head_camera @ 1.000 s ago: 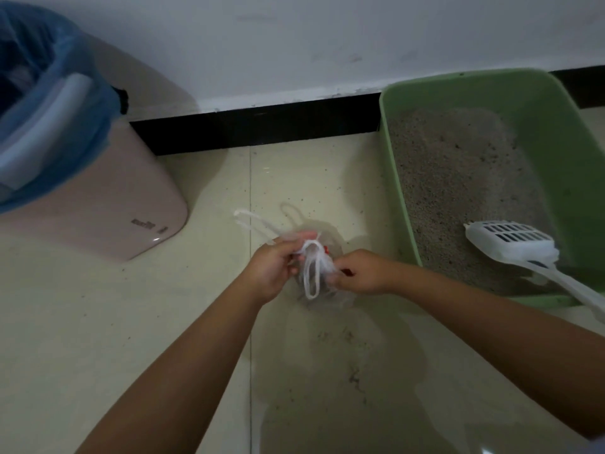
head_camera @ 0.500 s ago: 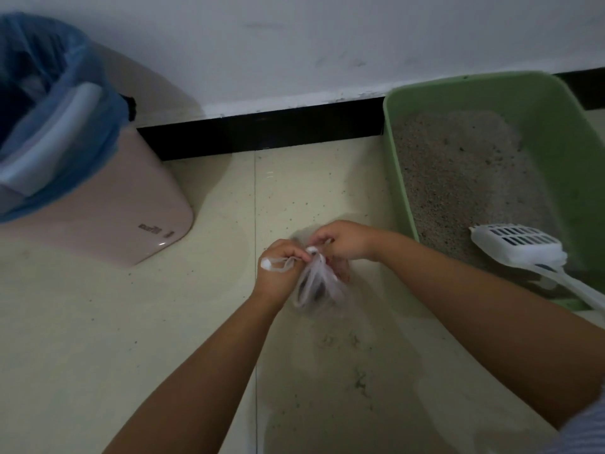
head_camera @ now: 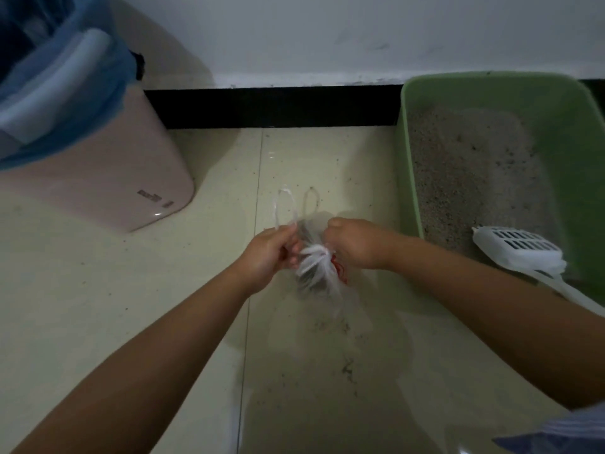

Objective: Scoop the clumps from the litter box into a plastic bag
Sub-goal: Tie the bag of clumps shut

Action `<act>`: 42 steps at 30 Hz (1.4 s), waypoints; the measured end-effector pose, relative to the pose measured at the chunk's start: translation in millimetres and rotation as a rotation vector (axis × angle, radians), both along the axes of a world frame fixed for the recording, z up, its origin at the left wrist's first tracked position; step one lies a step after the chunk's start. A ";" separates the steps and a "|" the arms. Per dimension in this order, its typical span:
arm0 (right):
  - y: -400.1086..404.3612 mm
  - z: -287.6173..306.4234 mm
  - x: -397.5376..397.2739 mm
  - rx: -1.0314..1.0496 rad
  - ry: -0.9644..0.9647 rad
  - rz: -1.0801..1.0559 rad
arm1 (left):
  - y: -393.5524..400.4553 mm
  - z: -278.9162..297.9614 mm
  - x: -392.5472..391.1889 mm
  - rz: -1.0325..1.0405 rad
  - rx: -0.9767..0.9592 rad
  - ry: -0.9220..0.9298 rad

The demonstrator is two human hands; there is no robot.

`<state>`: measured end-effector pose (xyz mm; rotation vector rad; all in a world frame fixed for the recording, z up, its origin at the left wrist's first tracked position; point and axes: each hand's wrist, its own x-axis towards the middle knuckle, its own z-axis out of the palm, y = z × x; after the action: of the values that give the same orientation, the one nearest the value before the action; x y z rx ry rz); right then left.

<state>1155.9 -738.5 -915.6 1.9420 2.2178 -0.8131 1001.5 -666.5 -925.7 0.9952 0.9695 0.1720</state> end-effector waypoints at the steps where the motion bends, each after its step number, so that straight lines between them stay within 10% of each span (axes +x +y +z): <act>1: -4.2 -2.8 -0.5 0.001 -0.012 0.006 | 0.4 -3.1 -0.8 0.002 0.049 0.050; 13: -29.1 -14.7 -6.6 0.003 -0.033 -0.199 | -3.3 -5.8 -16.5 -0.158 0.272 0.379; 18: -42.3 -16.1 -33.9 0.228 -0.106 -0.377 | -5.2 2.2 -5.3 -0.158 0.790 0.399; 22: -42.5 -20.6 -36.3 0.016 -0.151 -0.489 | -3.2 -5.7 9.5 -0.642 1.312 0.640; 26: -43.4 -24.0 -25.8 -0.002 -0.216 -0.477 | -9.3 -17.4 15.8 -1.068 1.315 0.661; 30: -42.5 -18.4 -23.7 0.001 -0.119 -0.518 | -10.9 -20.3 22.9 -1.025 1.330 0.699; 35: -23.5 4.5 -15.0 -0.027 0.564 -1.021 | 7.8 9.0 14.7 -0.779 1.118 0.462; 42: 32.9 89.4 -10.5 0.244 0.645 -0.958 | 34.4 85.6 4.9 -0.330 1.126 0.356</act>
<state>1145.4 -705.6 -826.2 3.2949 1.5191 -1.4778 1006.4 -632.0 -840.1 2.2613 0.9983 0.2774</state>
